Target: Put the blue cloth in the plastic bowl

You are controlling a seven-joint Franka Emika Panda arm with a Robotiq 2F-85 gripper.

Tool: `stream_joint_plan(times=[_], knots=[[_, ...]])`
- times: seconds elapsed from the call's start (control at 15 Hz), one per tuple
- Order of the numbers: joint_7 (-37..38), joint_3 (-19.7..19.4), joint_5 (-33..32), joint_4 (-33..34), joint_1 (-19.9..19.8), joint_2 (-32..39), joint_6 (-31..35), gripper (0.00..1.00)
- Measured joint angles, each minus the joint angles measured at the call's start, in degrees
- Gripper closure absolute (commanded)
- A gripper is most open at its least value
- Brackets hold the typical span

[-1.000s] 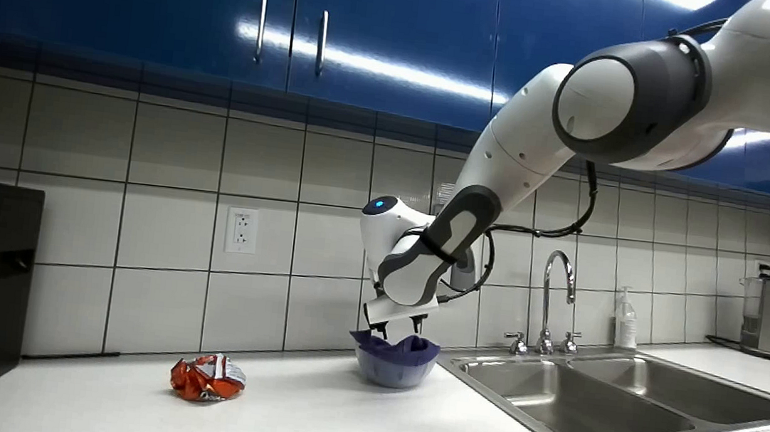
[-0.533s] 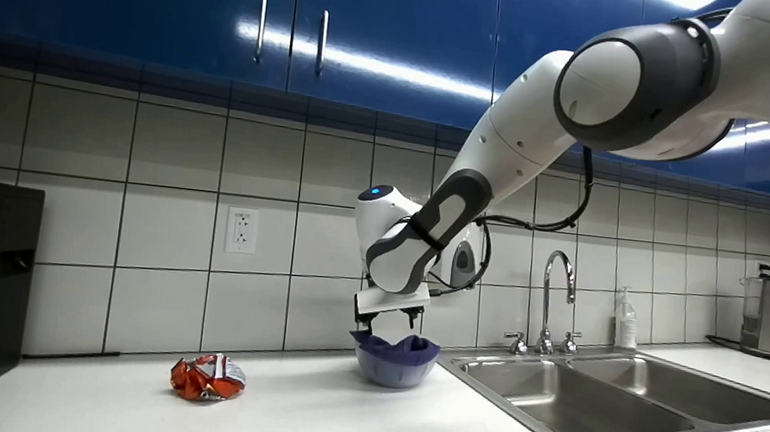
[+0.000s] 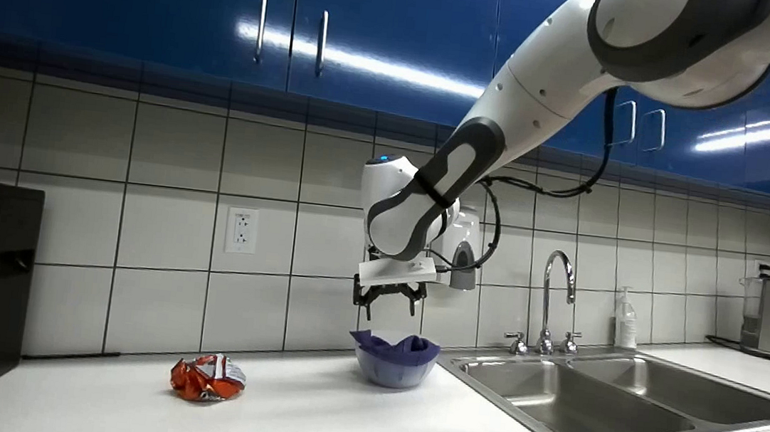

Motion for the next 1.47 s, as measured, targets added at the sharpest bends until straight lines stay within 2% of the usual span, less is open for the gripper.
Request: stream_joint_plan(times=[0.53, 1.07, 1.47], knots=[[2.6, 0.98, -1.53, -22.0, 4.4, -16.91, 0.26, 0.0], [8.89, 8.72, -3.0, -41.43, 4.41, -31.11, 0.22, 0.0], [9.62, 14.18, 1.08, -48.35, 1.69, -37.53, 0.21, 0.0]])
